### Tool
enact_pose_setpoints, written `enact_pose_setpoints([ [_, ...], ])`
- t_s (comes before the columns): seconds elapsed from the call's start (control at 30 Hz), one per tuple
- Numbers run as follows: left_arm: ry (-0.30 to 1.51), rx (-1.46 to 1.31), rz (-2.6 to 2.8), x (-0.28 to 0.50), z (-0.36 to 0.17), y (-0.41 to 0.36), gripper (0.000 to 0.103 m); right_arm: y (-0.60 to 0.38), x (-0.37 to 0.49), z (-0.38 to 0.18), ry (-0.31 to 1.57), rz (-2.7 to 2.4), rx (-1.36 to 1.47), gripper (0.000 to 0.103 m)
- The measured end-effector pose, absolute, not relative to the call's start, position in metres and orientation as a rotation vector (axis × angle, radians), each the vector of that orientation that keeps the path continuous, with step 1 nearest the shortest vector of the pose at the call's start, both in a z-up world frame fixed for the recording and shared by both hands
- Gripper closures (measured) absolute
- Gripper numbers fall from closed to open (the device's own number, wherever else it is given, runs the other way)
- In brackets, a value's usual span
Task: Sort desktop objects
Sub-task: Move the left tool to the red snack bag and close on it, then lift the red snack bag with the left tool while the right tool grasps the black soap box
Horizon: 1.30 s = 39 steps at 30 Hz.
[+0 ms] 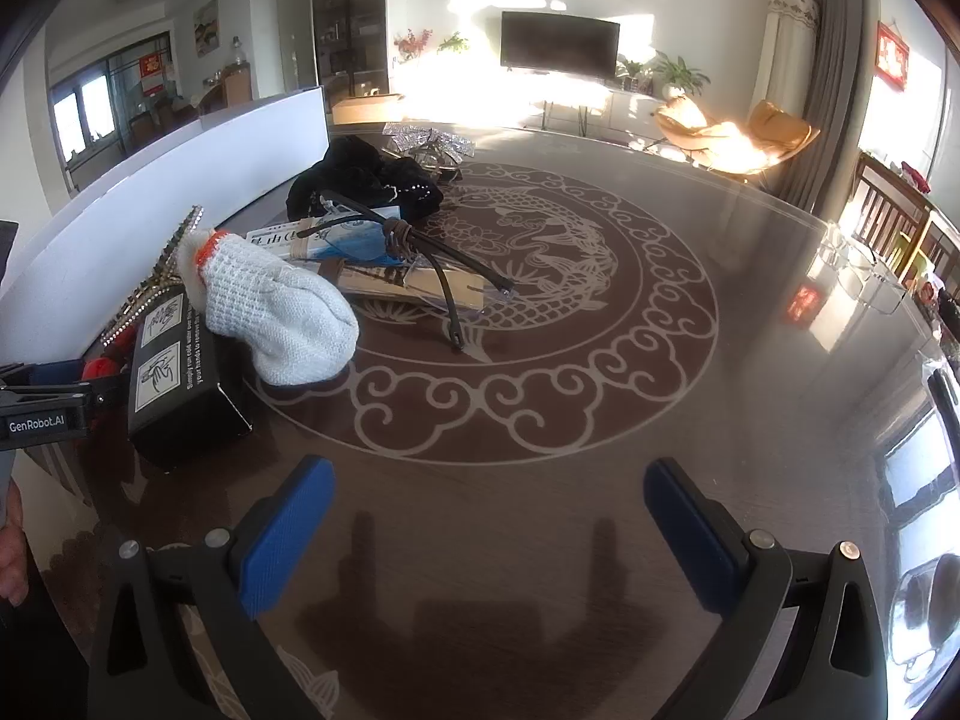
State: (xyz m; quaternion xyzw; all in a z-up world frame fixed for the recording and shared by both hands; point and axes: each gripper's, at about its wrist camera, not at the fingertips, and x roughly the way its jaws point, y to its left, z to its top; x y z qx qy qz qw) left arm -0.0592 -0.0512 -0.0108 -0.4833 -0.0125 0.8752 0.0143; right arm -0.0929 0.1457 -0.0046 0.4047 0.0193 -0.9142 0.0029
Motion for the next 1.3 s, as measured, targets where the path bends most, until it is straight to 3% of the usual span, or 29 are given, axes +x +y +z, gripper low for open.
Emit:
enact_pose_setpoints([
  [0.3, -0.236, -1.519, 2.622, -0.026, -0.009, -0.068, 0.082, 0.129, -0.085, 0.009, -0.16, -2.454, 1.233, 0.0],
  [0.53, -0.292, -1.489, 2.613, -0.005, -0.002, -0.071, 0.082, 0.055, -0.131, -0.011, 0.216, -2.258, 1.358, 0.001],
  [0.73, -0.279, -1.502, 2.608, -0.001, -0.005, -0.073, 0.082, 0.015, -0.179, -0.021, 0.233, -2.156, 1.423, 0.0],
  [0.8, -0.274, -1.494, 2.612, 0.0, -0.002, -0.072, 0.082, -0.001, -0.181, -0.022, 0.3, -2.133, 1.395, 0.014],
  [0.83, -0.276, -1.486, 2.617, 0.002, 0.0, -0.072, 0.082, -0.006, -0.18, -0.021, 0.359, -2.156, 1.377, 0.041],
  [0.87, -0.286, -1.475, 2.62, 0.003, 0.003, -0.074, 0.082, -0.008, -0.18, -0.02, 0.412, -2.178, 1.38, 0.044],
  [1.1, -0.438, -1.328, 2.608, 0.023, 0.041, -0.085, 0.082, 0.035, -0.167, 0.002, 0.197, -2.105, 1.443, 0.044],
  [1.3, -0.505, -1.252, 2.636, 0.017, 0.088, -0.133, 0.082, 0.059, -0.166, 0.061, 0.009, -2.09, 1.396, 0.044],
])
